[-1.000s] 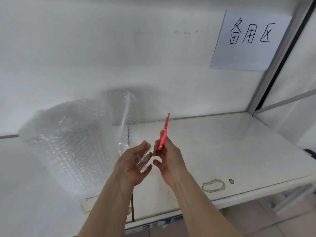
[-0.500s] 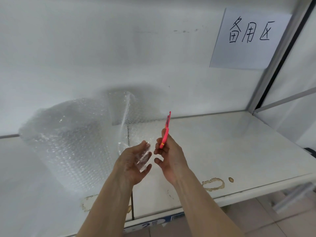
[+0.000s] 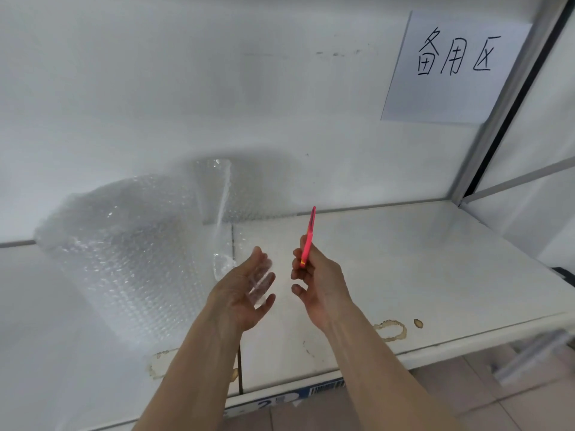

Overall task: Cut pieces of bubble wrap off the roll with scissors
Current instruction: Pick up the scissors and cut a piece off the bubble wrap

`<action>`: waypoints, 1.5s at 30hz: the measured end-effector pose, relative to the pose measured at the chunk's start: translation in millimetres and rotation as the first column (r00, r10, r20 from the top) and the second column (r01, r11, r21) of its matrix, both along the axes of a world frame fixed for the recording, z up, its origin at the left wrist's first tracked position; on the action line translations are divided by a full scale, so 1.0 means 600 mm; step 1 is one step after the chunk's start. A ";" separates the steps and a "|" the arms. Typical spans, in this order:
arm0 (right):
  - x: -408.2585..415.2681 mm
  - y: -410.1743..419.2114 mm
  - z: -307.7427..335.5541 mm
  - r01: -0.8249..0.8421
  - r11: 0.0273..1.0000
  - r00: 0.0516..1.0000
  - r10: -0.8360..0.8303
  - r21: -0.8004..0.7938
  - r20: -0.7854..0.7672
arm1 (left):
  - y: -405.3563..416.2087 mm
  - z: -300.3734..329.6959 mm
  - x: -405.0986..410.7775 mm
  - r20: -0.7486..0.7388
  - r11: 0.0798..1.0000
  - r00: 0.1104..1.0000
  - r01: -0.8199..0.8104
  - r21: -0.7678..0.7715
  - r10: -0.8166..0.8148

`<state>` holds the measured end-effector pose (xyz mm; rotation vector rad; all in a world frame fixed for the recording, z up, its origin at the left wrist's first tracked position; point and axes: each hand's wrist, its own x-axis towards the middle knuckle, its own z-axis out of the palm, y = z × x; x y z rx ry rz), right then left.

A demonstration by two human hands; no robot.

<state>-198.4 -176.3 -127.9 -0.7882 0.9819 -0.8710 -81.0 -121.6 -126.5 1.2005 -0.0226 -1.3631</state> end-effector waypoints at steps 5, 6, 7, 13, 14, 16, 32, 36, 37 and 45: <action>-0.040 -0.013 -0.007 -0.049 0.993 0.957 0.015 -0.111 -0.290 | -0.002 -0.005 -0.001 0.008 0.998 1.000 0.001 -0.057 -0.001; -0.050 -0.015 -0.010 -0.070 0.988 0.934 0.016 -0.138 -0.356 | -0.003 -0.008 0.000 0.009 0.997 1.000 0.004 -0.074 -0.004; -0.060 -0.016 -0.015 -0.093 0.982 0.909 0.016 -0.165 -0.416 | -0.003 -0.011 0.000 0.020 0.996 1.000 0.012 -0.088 -0.010; -0.118 -0.013 -0.037 -0.342 0.898 0.608 -0.014 -0.277 -0.794 | -0.014 -0.050 -0.003 0.570 0.979 0.804 0.203 0.007 -0.171; -0.125 -0.013 -0.040 -0.394 0.880 0.539 -0.013 -0.266 -0.842 | -0.016 -0.062 -0.005 0.665 0.977 0.724 0.210 0.044 -0.185; -0.134 -0.010 -0.045 -0.485 0.847 0.407 -0.003 -0.219 -0.914 | -0.019 -0.091 -0.007 0.834 0.973 0.508 0.182 0.141 -0.215; -0.149 0.003 -0.062 -0.500 0.855 0.179 -0.054 -0.138 -0.982 | -0.011 -0.111 -0.011 0.945 0.975 0.238 0.070 0.212 -0.223; -0.146 0.009 -0.060 -0.522 0.835 0.210 -0.071 -0.173 -0.975 | 0.002 -0.091 -0.008 0.751 0.974 0.621 0.170 0.151 -0.225; -0.143 0.008 -0.060 -0.523 0.834 0.228 -0.061 -0.175 -0.972 | 0.007 -0.087 -0.007 0.679 0.968 0.692 0.209 0.137 -0.246; -0.128 0.002 -0.067 -0.474 0.862 0.458 0.067 -0.180 -0.886 | 0.045 -0.055 -0.006 0.408 0.936 0.851 0.351 0.026 -0.331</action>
